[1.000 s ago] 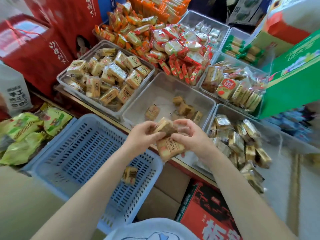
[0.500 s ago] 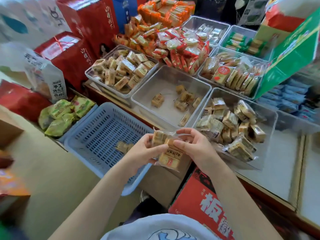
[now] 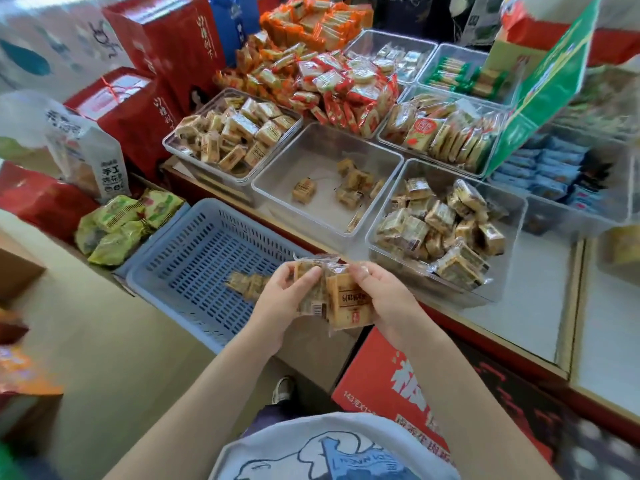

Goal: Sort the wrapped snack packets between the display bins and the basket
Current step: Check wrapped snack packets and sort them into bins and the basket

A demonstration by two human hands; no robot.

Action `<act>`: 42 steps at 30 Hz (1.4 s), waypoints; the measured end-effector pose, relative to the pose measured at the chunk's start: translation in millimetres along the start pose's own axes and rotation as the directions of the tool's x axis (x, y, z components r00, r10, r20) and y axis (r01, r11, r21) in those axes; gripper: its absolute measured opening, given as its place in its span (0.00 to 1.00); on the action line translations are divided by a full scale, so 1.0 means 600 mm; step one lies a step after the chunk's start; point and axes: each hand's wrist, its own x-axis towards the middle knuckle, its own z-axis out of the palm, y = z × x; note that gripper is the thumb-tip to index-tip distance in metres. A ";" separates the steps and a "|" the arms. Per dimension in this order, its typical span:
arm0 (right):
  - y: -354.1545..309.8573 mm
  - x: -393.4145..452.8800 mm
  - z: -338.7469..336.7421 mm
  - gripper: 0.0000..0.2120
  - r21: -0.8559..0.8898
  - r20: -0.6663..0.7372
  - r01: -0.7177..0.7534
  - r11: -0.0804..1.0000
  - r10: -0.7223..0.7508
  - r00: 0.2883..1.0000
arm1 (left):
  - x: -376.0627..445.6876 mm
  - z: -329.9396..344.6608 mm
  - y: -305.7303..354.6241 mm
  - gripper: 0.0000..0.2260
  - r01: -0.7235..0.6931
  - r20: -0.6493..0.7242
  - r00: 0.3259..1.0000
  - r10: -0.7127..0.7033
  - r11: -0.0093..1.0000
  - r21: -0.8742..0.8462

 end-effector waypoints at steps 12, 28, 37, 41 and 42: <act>-0.015 0.015 0.095 0.05 -0.259 -0.121 0.214 0.942 -0.251 0.960 | 0.040 -0.131 0.040 0.19 -0.132 0.346 0.931 0.117 0.991 0.019; -0.024 0.048 0.210 0.05 -0.452 -0.260 0.274 0.849 -0.419 0.870 | 0.079 -0.233 0.062 0.10 -0.140 0.289 0.947 0.142 0.990 -0.028; -0.027 0.047 0.231 0.03 -0.332 -0.395 0.263 0.906 -0.386 0.834 | 0.082 -0.254 0.081 0.13 -0.183 0.520 0.849 0.092 0.975 0.126; -0.025 0.045 0.226 0.11 -0.309 -0.383 0.213 0.927 -0.326 0.864 | 0.090 -0.255 0.081 0.12 -0.114 0.303 0.949 0.091 0.992 0.060; -0.025 0.046 0.225 0.13 -0.329 -0.362 0.190 0.925 -0.309 0.879 | 0.094 -0.256 0.079 0.12 -0.068 0.245 0.967 0.067 0.998 -0.004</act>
